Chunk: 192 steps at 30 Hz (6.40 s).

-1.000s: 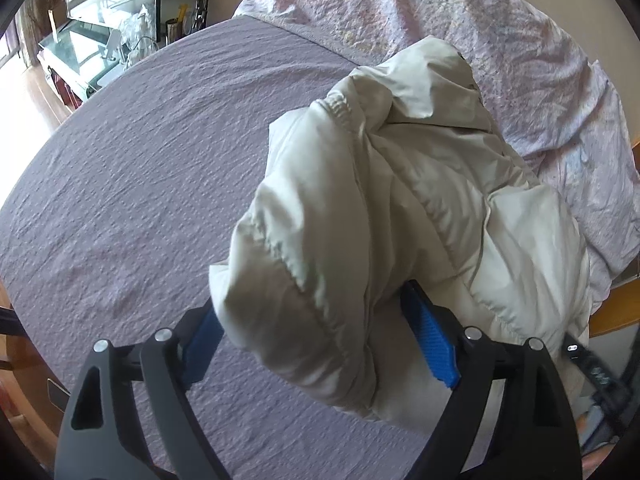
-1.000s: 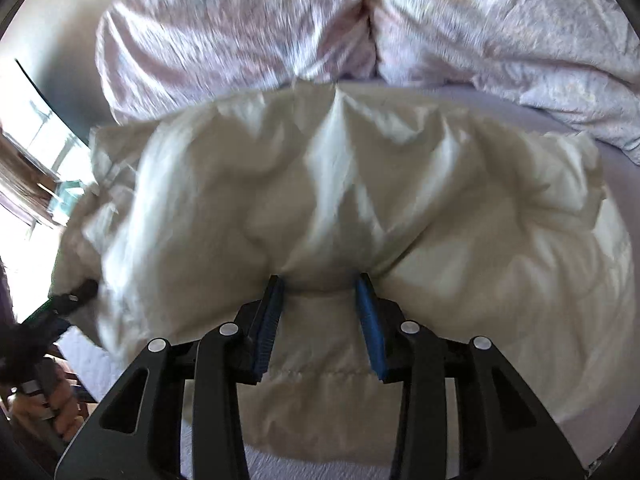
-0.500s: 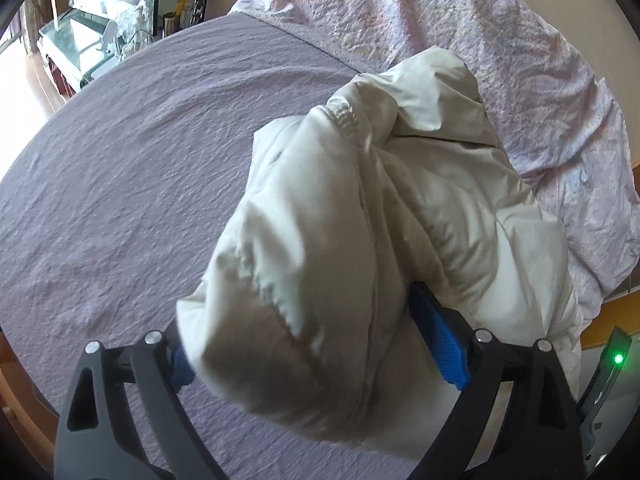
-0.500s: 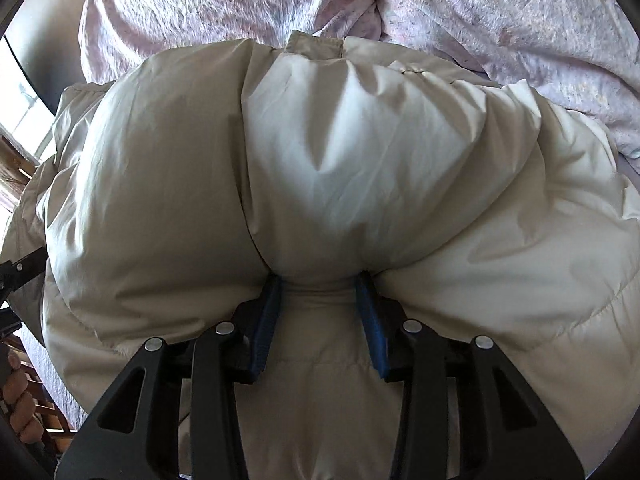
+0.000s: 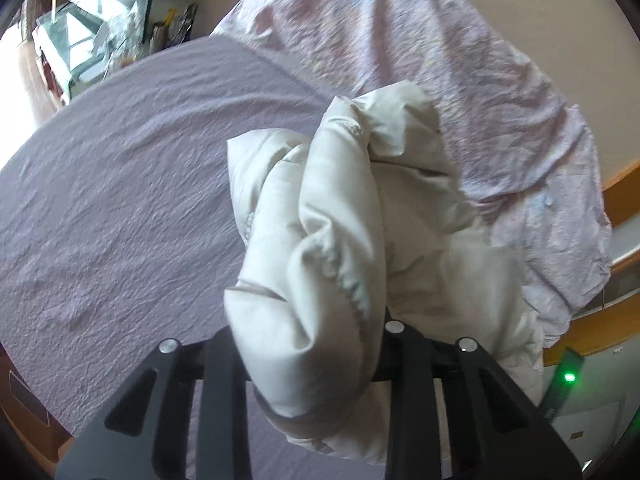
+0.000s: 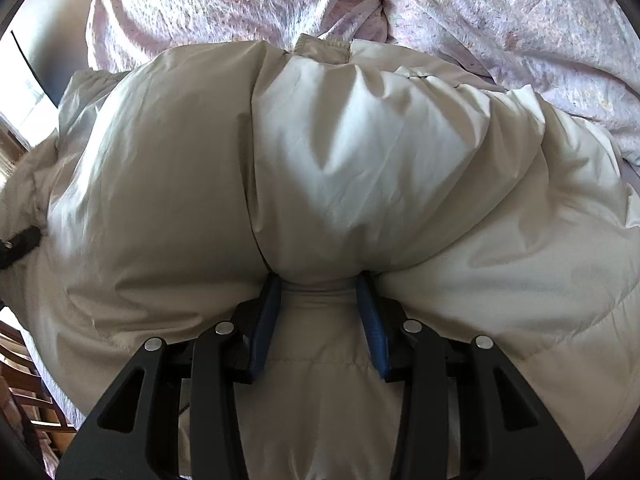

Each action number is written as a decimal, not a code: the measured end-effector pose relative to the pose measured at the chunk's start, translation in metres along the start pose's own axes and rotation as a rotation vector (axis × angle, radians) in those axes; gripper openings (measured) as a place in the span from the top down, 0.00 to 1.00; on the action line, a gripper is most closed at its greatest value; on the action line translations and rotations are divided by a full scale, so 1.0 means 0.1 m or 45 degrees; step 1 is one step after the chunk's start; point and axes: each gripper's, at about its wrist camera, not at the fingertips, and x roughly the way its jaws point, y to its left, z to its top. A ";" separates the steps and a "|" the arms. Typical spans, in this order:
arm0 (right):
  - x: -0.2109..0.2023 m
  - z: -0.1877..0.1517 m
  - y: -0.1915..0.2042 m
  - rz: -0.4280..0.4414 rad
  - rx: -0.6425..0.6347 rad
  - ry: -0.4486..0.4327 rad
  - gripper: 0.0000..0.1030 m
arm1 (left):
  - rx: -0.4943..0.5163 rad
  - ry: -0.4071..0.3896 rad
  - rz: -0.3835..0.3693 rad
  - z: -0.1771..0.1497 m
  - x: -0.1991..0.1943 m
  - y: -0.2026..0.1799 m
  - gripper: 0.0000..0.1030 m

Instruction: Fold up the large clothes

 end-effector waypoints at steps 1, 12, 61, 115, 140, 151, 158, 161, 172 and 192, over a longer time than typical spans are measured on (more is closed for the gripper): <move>0.00 0.00 -0.01 0.005 0.001 0.000 0.60 | 0.011 -0.018 -0.024 0.01 -0.07 -0.06 0.75; 0.01 0.04 -0.08 0.063 -0.025 0.006 0.59 | 0.209 -0.121 -0.219 -0.10 -0.56 -1.04 0.75; -1.87 -0.94 -3.49 0.012 0.546 -0.289 0.49 | 1.012 0.259 -0.312 -2.64 0.06 -4.02 0.36; -1.03 -0.20 -2.77 0.146 0.340 -0.141 0.65 | 0.990 -0.039 0.139 -1.47 0.83 -3.60 0.16; -0.86 -0.07 -2.71 0.101 0.290 -0.137 0.65 | 1.006 -0.165 0.190 -1.55 1.25 -3.42 0.02; -0.82 -0.02 -2.68 0.071 0.261 -0.141 0.65 | 0.994 -0.238 0.181 -1.60 1.29 -3.35 0.02; -0.80 -0.01 -2.65 0.050 0.246 -0.152 0.64 | 0.993 -0.275 0.188 -1.61 1.33 -3.33 0.02; -0.80 0.00 -2.62 0.029 0.244 -0.162 0.64 | 1.007 -0.296 0.199 -1.61 1.38 -3.33 0.02; -1.05 -0.03 -2.62 -0.025 0.274 -0.208 0.65 | 0.993 -0.261 0.146 -1.55 1.25 -3.29 0.02; -0.82 -0.01 -2.86 -0.129 0.329 -0.203 0.65 | 0.837 -0.097 0.001 -1.31 1.13 -2.97 0.02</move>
